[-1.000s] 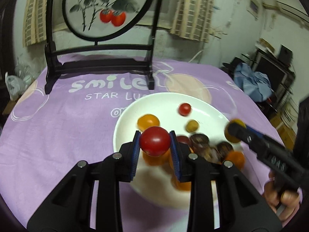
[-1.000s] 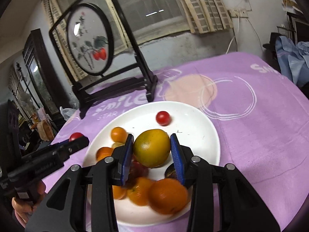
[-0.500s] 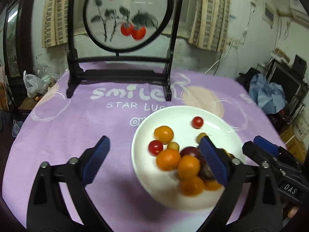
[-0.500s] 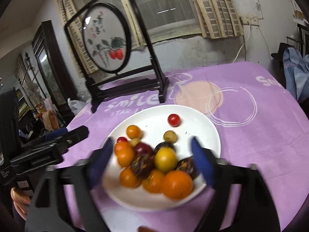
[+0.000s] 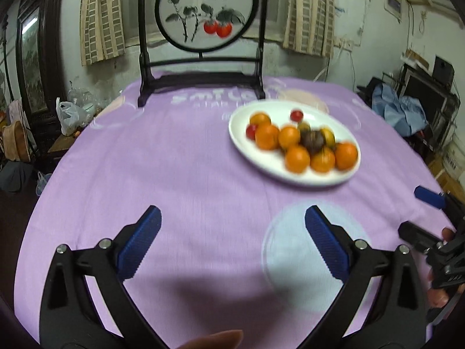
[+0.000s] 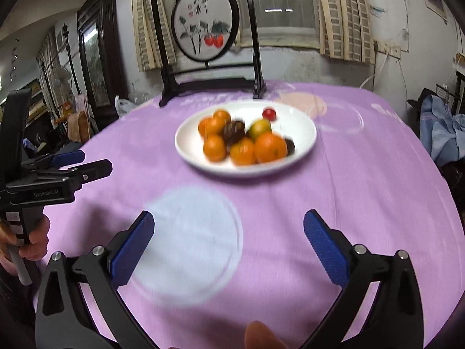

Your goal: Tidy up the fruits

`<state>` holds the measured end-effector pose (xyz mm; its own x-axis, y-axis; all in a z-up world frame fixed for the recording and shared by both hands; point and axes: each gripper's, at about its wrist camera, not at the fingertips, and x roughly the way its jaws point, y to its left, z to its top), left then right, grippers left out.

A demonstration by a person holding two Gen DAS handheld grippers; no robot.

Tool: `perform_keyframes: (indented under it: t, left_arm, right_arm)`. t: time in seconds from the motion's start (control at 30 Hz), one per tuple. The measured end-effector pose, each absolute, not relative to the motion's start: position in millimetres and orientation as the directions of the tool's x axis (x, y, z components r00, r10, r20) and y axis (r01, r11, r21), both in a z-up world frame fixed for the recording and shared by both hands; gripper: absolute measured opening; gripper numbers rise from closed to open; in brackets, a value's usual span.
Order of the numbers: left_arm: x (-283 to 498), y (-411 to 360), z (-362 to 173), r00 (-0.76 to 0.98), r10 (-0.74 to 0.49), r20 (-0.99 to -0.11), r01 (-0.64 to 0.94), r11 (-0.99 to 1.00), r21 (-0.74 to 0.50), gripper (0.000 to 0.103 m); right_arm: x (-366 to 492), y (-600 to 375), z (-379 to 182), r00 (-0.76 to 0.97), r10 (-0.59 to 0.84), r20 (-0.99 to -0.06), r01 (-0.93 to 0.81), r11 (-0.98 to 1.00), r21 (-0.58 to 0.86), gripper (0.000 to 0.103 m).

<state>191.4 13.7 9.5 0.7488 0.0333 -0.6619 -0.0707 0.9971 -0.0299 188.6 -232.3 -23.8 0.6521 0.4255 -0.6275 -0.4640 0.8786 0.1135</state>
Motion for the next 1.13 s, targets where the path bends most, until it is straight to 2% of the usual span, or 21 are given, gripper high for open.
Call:
perform_keyframes:
  t: [0.1, 0.23, 0.5, 0.77, 0.97, 1.13]
  left_arm:
    - [176, 5, -1, 0.747, 0.012, -0.664, -0.028, 1.000, -0.013, 0.101]
    - [168, -3, -9, 0.735, 0.001, -0.679, 0.000, 1.000, 0.002, 0.101]
    - [164, -17, -12, 0.740, 0.013, -0.673, 0.033, 0.998, 0.055, 0.101]
    - [164, -14, -11, 0.732, -0.012, -0.681, 0.039, 0.999, 0.025, 0.101]
    - [163, -15, -10, 0.750, 0.045, -0.660, -0.001, 0.998, 0.067, 0.101]
    - [162, -9, -9, 0.756, 0.054, -0.652, -0.027, 0.998, 0.051, 0.101]
  right_arm:
    - [180, -234, -32, 0.649, 0.399, -0.648, -0.454, 0.886, 0.091, 0.102]
    - [177, -238, -40, 0.622, 0.412, -0.666, -0.449, 0.884, 0.128, 0.102]
    - [172, -234, -40, 0.617, 0.415, -0.669, -0.462, 0.879, 0.120, 0.102]
    - [172, -234, -39, 0.622, 0.407, -0.669, -0.456, 0.883, 0.113, 0.102]
    - [173, -235, -39, 0.623, 0.398, -0.673, -0.449, 0.887, 0.109, 0.102]
    - [174, -235, -41, 0.624, 0.390, -0.678, -0.444, 0.890, 0.103, 0.102]
